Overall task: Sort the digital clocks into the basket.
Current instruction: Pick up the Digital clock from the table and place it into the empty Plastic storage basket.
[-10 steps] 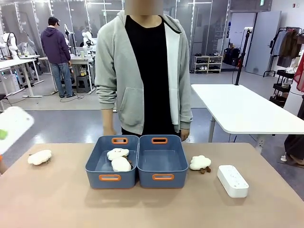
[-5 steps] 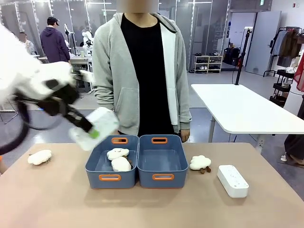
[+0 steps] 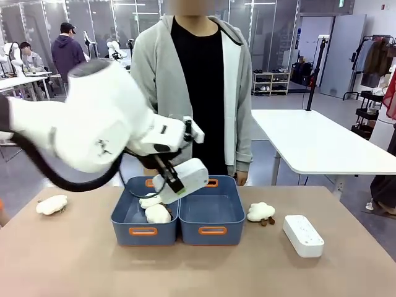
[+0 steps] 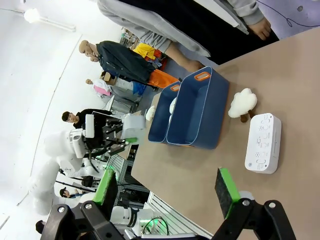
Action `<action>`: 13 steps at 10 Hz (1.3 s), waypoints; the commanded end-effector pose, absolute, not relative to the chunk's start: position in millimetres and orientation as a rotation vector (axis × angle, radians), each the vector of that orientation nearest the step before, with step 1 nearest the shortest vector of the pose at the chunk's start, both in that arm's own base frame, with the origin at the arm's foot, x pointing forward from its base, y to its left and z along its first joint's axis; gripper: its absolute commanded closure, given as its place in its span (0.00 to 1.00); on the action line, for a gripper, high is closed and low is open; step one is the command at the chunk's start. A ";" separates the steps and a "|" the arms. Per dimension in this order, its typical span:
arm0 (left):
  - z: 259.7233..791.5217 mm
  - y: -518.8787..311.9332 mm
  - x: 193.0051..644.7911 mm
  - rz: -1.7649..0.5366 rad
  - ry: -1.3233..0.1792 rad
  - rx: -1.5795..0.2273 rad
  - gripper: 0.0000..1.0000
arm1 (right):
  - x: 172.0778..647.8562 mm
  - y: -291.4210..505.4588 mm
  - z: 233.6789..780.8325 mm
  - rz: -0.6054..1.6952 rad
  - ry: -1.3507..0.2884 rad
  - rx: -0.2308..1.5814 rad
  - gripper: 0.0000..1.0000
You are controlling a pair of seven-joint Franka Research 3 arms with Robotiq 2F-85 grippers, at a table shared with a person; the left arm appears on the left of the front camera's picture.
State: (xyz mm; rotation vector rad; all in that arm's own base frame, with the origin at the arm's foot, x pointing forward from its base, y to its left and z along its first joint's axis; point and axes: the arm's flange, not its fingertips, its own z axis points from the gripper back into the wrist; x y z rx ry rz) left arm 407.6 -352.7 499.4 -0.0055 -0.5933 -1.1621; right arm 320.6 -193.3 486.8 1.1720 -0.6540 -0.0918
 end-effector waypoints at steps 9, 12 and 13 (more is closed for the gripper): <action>429.3 -437.8 461.9 -1.602 -0.320 -0.036 1.00 | 319.3 -194.0 488.1 -0.079 -0.663 1.176 0.00; 435.9 -439.8 471.9 -1.621 -0.433 0.000 1.00 | 319.3 -194.0 488.1 -0.079 -0.663 1.176 0.00; 429.9 -437.6 476.0 -1.623 -0.412 0.010 1.00 | 319.3 -194.0 488.1 -0.079 -0.663 1.176 0.00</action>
